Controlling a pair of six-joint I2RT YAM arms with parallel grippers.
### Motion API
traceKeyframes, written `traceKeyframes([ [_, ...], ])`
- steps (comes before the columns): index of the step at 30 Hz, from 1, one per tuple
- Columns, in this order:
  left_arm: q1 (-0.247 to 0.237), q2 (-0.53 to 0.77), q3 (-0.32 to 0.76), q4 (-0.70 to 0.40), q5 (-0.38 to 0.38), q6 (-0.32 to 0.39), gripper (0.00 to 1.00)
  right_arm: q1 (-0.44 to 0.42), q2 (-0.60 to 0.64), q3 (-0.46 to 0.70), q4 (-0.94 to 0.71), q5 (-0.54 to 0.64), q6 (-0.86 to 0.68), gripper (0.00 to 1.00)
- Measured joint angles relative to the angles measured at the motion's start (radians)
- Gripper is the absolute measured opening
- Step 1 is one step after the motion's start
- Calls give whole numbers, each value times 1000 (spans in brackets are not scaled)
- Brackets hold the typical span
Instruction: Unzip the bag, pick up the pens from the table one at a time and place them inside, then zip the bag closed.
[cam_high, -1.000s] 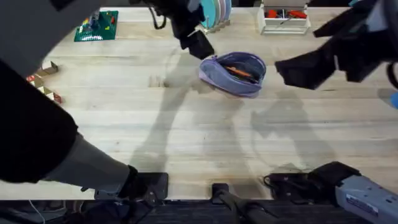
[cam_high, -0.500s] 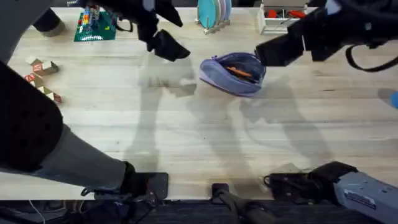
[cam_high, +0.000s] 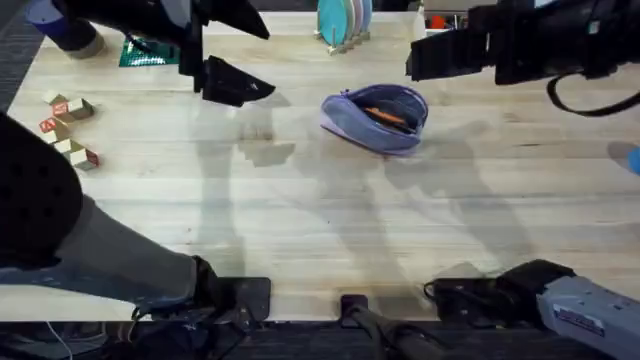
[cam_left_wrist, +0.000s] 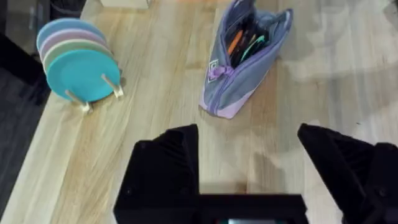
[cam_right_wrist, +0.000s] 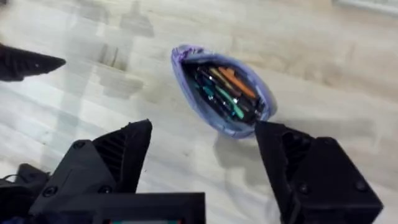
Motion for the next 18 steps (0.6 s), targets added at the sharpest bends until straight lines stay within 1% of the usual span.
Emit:
traceKeyframes([
  [3, 11, 0, 0, -30, 20, 55, 993, 0, 0, 0, -26, -2, 38, 996],
  [7, 12, 0, 0, -39, 35, 94, 993, 0, 0, 0, -29, -2, 62, 996],
  [13, 12, 1, 0, -44, 37, 112, 994, 0, 0, 0, -23, -2, 115, 997],
  [18, 12, 1, 0, -35, 2, 116, 994, 0, 0, 0, 24, -2, 133, 997],
])
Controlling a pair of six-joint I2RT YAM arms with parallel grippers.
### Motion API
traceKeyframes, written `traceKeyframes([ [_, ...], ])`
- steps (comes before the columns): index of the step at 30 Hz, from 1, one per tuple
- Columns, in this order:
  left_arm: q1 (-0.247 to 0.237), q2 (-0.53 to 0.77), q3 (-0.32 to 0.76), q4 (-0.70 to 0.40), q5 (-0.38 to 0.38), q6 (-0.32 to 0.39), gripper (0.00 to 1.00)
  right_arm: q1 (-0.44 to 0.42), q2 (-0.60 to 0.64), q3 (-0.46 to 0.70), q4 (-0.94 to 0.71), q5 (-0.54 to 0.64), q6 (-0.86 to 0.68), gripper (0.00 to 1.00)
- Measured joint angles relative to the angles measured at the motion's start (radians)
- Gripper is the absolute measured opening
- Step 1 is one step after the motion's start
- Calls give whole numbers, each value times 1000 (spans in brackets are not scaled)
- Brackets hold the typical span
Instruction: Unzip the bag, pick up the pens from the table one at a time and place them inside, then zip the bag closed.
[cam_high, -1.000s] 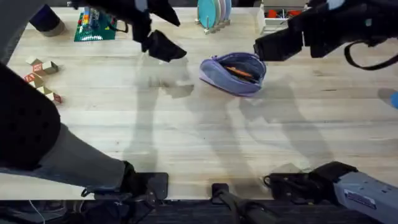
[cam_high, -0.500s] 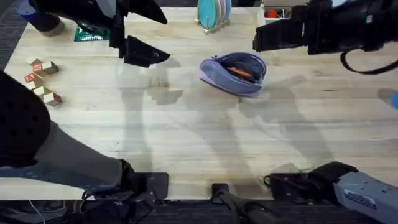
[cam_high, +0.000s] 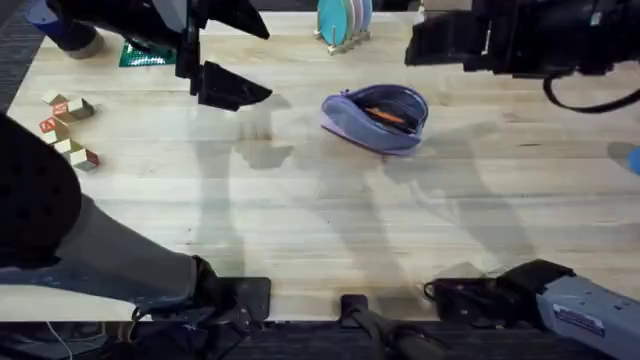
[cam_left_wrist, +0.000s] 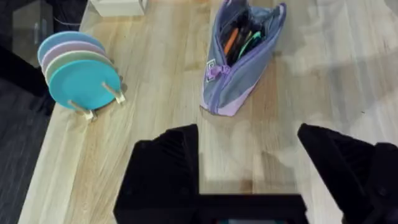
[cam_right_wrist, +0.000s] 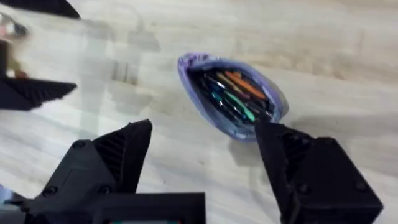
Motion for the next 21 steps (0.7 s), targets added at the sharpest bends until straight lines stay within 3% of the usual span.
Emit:
traceKeyframes([
  [8, 0, 0, 0, 1, -25, 4, 994, 32, 32, 9, 80, 0, -14, 995],
  [21, 0, 0, 0, -14, -29, 4, 993, 138, 347, 192, 77, 31, -66, 996],
])
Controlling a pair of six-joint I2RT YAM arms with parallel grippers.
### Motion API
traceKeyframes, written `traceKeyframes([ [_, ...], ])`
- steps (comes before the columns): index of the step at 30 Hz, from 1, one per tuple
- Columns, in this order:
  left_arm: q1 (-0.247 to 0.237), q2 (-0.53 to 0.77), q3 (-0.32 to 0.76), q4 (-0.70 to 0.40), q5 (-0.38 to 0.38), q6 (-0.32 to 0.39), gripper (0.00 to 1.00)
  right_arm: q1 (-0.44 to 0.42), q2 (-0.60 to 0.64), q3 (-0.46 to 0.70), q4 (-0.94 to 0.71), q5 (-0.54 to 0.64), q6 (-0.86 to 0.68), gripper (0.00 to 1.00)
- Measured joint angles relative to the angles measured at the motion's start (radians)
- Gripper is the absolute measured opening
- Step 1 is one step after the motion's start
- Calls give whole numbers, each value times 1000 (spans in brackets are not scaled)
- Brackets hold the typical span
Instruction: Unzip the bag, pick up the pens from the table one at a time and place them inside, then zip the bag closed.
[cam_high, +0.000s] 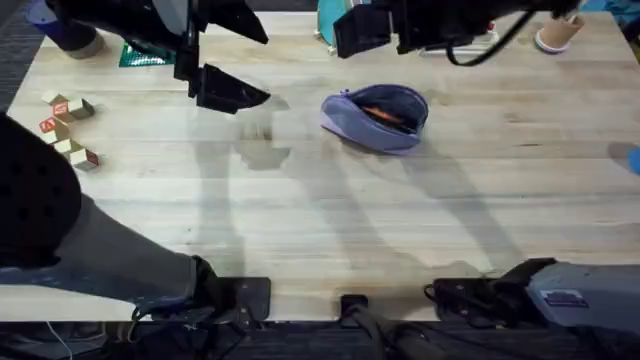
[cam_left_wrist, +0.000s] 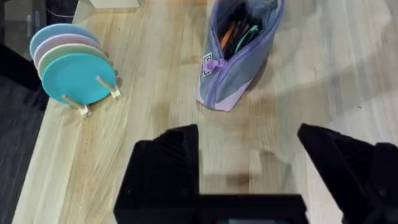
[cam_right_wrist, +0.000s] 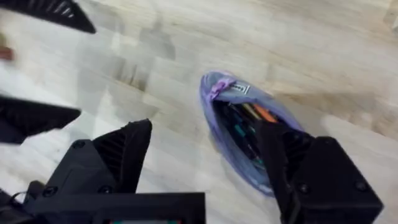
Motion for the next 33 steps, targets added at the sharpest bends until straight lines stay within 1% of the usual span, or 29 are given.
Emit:
traceKeyframes([
  [10, 0, 0, 0, 0, 0, 0, 993, 0, 140, 14, 46, 7, -12, 995],
  [19, 0, 0, 0, 10, -18, 0, 993, 0, 178, 14, 111, 8, -14, 996],
  [28, 0, 2, 0, 23, -22, 0, 993, 0, 285, 14, 125, 7, -6, 996],
  [33, 0, 46, 0, 34, -17, 0, 993, 0, 296, 14, 133, 7, -6, 996],
])
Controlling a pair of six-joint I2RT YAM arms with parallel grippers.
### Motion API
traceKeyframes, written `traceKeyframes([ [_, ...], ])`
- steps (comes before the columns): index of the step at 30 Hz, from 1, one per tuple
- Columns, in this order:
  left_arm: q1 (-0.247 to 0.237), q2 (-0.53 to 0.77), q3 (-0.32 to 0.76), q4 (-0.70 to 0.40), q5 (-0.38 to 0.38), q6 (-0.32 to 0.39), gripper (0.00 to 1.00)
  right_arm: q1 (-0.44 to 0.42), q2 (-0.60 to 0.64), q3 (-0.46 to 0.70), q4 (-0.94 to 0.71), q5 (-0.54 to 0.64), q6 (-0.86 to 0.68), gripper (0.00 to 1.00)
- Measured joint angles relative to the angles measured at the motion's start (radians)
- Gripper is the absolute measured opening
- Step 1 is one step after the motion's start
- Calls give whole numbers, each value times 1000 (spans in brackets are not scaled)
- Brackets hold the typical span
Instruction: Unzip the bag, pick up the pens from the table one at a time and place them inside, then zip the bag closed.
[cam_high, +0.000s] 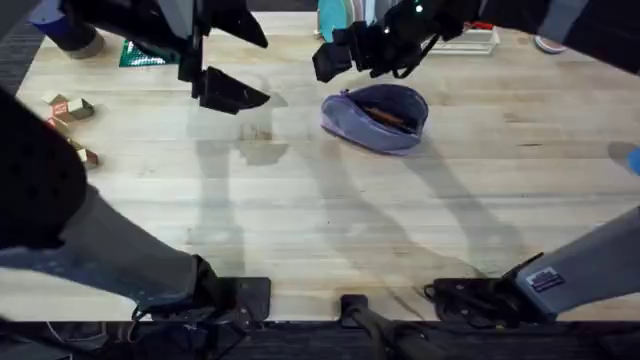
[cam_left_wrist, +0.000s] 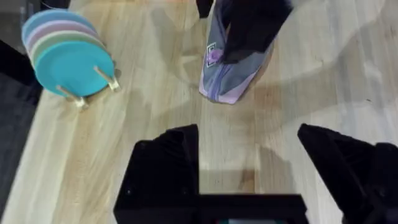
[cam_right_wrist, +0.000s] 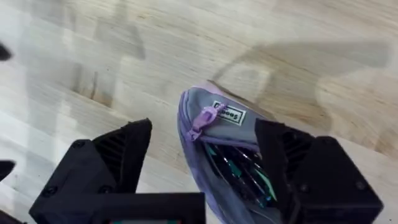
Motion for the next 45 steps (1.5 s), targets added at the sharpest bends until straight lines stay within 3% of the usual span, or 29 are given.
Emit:
traceKeyframes([
  [17, 0, 182, 0, 71, 69, 0, 993, 0, 6, 0, 27, 0, 15, 995],
  [45, 0, 189, 0, 71, 79, 0, 993, 0, 131, 0, 4, -4, 72, 996],
])
